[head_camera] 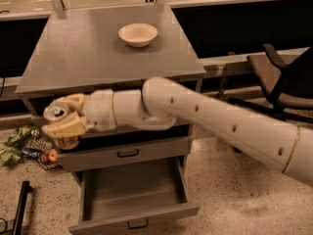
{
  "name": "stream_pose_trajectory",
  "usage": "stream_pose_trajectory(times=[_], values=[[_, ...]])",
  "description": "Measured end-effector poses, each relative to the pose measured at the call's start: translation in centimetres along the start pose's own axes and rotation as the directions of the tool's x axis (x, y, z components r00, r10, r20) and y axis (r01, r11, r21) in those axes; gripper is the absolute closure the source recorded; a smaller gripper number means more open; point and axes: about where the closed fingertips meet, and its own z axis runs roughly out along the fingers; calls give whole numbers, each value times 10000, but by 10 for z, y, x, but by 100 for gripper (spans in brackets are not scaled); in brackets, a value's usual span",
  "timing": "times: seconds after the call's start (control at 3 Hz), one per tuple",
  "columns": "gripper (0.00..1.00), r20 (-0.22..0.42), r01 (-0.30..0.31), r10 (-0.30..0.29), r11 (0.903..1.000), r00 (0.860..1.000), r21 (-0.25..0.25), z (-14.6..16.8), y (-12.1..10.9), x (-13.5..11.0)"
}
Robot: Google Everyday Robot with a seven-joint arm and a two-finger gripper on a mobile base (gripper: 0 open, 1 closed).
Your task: Place orange can into bottom drawer
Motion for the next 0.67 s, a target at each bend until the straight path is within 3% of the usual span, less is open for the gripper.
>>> stream_pose_trajectory(times=[0.33,0.67], values=[[100,-522,30,-7,9990,9986,440,4,28,82],[100,-1090,30,22,9989,9940,474,-3,41,130]])
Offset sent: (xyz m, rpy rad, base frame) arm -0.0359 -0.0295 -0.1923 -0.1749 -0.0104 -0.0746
